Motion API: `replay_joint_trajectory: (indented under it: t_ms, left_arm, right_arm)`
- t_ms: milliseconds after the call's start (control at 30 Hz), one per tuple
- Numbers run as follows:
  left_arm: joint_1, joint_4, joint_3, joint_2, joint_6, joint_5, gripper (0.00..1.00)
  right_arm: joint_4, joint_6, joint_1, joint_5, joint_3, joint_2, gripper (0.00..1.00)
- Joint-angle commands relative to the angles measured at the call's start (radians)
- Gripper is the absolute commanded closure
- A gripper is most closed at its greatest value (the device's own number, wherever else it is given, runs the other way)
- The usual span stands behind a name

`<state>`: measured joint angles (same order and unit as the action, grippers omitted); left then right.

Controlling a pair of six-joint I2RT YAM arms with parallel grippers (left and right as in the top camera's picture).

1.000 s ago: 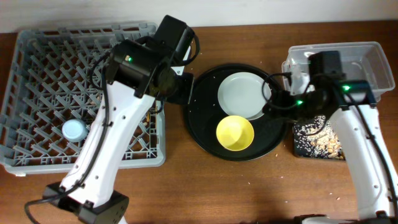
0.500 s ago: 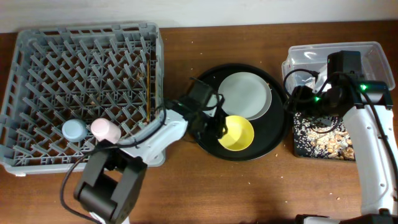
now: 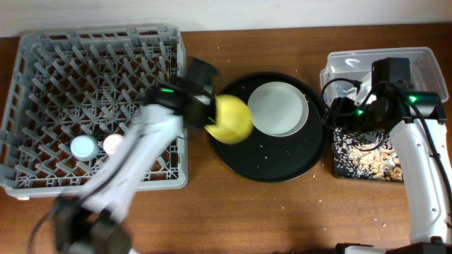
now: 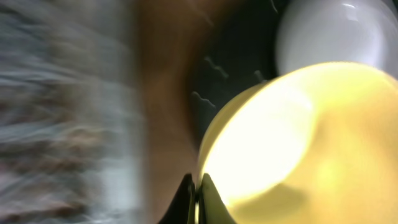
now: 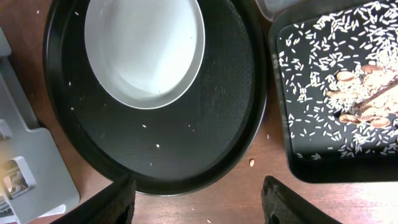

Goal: Sort waste into correct bins and load items into the dishwasher rack
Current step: 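Place the yellow bowl into the dish rack with the left gripper, then grasp the white plate on the round tray with the left gripper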

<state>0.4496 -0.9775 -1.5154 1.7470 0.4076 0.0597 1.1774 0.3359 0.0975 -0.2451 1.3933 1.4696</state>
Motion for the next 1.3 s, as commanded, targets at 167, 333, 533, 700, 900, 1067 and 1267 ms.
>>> replay_joint_trajectory:
  t_ms: [167,333,533,700,900,1067,1267]
  left_arm:
    - [-0.337,-0.083,-0.023,-0.120,-0.038,-1.203,1.00]
    - [-0.380,0.048,-0.023,0.133,-0.040,-1.393,1.00]
    - [-0.394,0.077,-0.023,0.284,-0.046,-1.444,1.00]
    - [-0.349,0.018,-0.023,0.284,-0.069,-1.276,0.99]
    - [-0.269,-0.080,-0.029,0.242,-0.068,-1.047,0.54]
    - [-0.183,0.033,-0.202,0.043,-0.069,0.019,0.41]
    - [0.031,0.323,-0.200,0.349,-0.106,0.192,0.40]
  right_arm:
    - [0.000,-0.006,0.001,-0.006,0.006,-0.005,0.34]
    - [0.001,-0.006,0.001,-0.006,0.006,-0.005,0.34]
    - [0.000,-0.006,0.001,-0.006,0.006,-0.005,0.34]
    - [-0.011,-0.006,0.001,-0.006,0.006,-0.005,0.34]
    - [-0.014,-0.006,0.001,-0.006,0.006,-0.005,0.34]
    - [-0.014,-0.006,0.001,-0.006,0.006,-0.005,0.34]
    - [-0.014,-0.006,0.001,-0.005,0.006,-0.005,0.33]
